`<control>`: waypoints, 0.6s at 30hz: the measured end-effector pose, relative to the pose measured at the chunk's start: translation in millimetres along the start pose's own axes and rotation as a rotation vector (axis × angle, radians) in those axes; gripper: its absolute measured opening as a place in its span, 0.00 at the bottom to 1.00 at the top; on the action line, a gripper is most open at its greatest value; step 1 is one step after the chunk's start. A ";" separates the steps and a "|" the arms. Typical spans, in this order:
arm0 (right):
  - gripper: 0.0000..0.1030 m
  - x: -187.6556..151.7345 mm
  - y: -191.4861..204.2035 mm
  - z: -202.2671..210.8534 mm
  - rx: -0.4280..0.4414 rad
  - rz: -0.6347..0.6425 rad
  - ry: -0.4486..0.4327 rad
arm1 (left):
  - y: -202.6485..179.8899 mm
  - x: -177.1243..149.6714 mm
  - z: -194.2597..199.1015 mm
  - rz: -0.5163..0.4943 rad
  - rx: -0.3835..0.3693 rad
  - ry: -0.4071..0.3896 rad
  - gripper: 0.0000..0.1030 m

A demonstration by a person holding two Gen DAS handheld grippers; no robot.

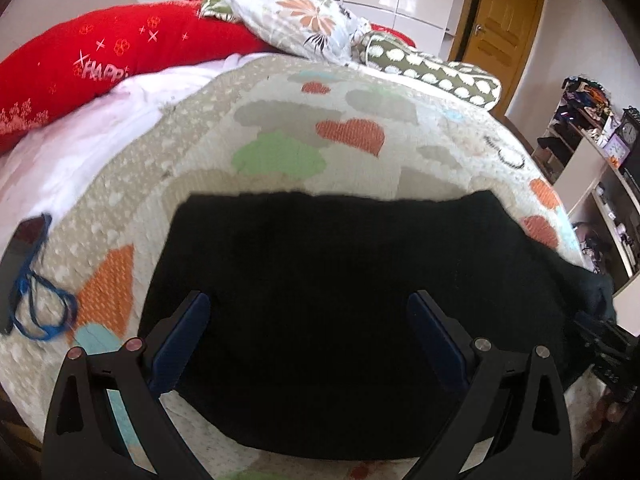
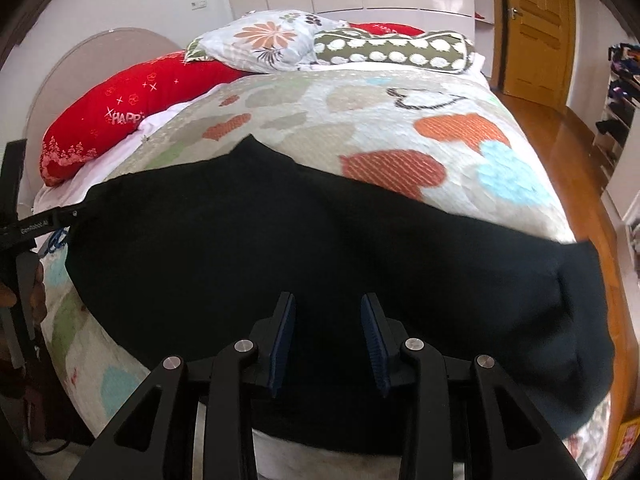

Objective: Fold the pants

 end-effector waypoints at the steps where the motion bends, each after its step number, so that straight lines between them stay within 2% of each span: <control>1: 0.35 -3.9 -4.0 1.2 -0.004 -0.003 -0.004 | -1.1 -3.9 -2.1 -0.013 0.013 -0.005 0.97; 6: 0.35 -5.2 -8.5 4.8 -0.009 -0.022 -0.008 | -7.5 -9.3 -5.4 -0.095 0.072 -0.027 0.97; 13: 0.39 -3.6 -9.4 20.1 -0.009 -0.033 -0.019 | -5.9 -2.0 9.8 -0.057 0.038 -0.044 0.97; 15: 0.44 -4.7 -13.6 24.8 -0.022 -0.036 -0.027 | -11.2 -1.1 15.7 -0.061 0.021 -0.053 0.97; 18: 0.44 -12.0 -26.4 25.6 -0.051 -0.053 -0.016 | -21.0 -1.3 18.9 -0.068 -0.006 -0.064 0.97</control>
Point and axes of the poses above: each gripper's, at about its wrist camera, not at the fingertips, and z roughly against the way its jaws point, y to its left, x to its top, the point moved 8 cm from there along -z, roughly the way its jaws point, and after that the axes turned 4 degrees about -y, right-handed, at the moved point
